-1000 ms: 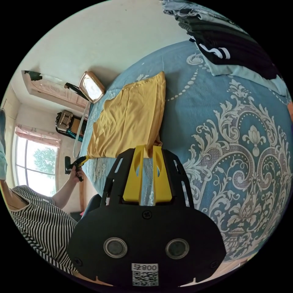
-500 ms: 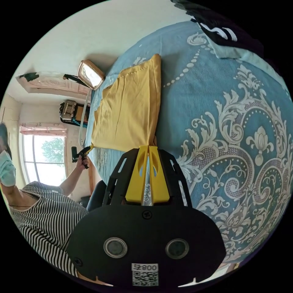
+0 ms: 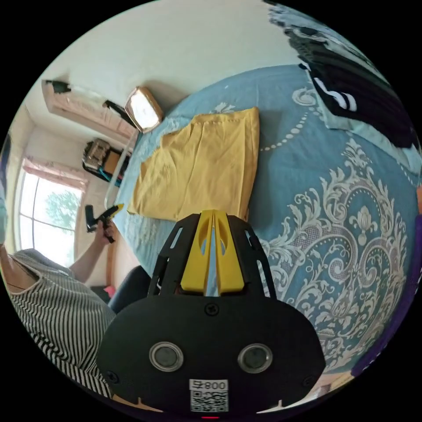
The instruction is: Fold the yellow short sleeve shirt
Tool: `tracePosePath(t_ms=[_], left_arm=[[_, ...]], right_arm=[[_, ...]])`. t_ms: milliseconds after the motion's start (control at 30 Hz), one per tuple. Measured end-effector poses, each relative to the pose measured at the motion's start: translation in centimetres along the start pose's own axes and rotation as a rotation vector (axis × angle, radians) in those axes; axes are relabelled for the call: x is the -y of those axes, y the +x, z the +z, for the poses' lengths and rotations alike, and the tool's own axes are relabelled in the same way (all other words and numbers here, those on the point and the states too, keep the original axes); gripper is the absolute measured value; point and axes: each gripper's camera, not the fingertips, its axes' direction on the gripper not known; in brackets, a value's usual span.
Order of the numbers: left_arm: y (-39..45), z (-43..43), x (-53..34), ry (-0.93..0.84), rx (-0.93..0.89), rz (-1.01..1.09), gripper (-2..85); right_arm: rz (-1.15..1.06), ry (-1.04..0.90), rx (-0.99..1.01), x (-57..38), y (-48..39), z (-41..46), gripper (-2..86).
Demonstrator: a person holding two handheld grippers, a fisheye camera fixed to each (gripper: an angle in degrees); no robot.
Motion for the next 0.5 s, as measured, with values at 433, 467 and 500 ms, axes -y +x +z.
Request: tracePosePath(t_ms=[433, 467, 500], left_arm=[[13.9, 7.0, 2.2, -0.133, -0.011, 0.124, 3.1], [15.0, 7.5, 2.4, -0.141, -0.027, 0.149, 3.4], [17.5, 8.7, 2.8, -0.163, -0.053, 0.203, 4.0]], right_arm=[[0.13, 0.044, -0.081, -2.7, 2.8, 2.6, 5.2], [0.169, 0.061, -0.04, -3.1, 3.5, 2.7, 6.3], [0.183, 0.066, -0.018, -3.2, 3.9, 2.9, 6.7]])
